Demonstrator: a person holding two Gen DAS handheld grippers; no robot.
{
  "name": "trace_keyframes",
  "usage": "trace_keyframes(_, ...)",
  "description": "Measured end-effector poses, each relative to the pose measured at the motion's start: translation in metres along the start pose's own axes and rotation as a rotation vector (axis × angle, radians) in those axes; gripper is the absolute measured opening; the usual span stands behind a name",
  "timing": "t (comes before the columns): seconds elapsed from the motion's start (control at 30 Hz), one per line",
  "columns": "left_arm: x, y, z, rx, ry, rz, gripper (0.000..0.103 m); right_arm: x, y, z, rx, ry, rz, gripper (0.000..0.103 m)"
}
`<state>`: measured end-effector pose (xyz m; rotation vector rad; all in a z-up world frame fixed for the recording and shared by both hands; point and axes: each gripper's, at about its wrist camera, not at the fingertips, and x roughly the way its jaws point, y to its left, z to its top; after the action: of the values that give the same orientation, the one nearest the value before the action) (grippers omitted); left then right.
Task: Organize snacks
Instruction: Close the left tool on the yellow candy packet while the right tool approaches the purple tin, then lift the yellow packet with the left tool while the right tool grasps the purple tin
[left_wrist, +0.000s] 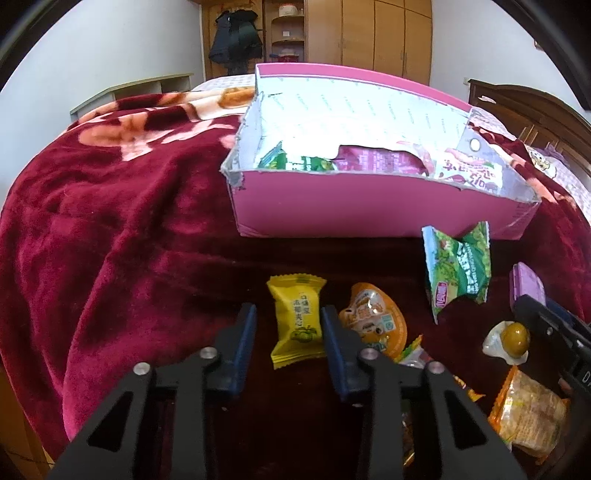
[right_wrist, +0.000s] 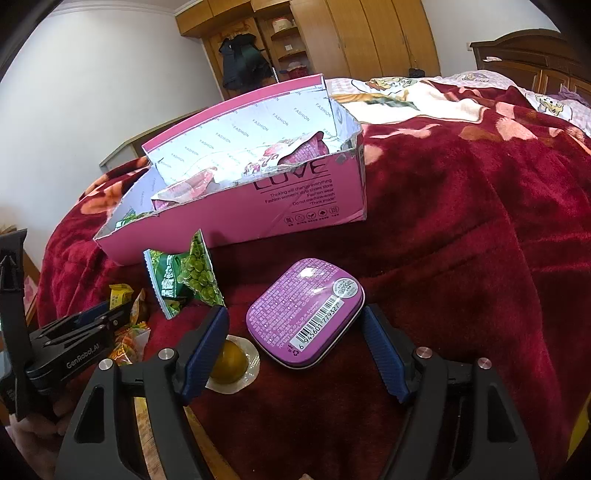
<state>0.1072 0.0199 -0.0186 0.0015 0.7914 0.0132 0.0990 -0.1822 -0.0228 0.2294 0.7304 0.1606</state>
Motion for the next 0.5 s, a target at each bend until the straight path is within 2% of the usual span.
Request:
trace_keyframes(0.07,-0.002,0.0,0.0,-0.001,0.0,-0.008,0.027,0.0,0.001,-0.001,-0.004,-0.004,-0.004,0.076)
trace_keyframes(0.5,-0.013,0.02,0.0,-0.091,0.01,-0.106,0.025,0.0,0.002,-0.001,-0.013,-0.006,-0.013,0.076)
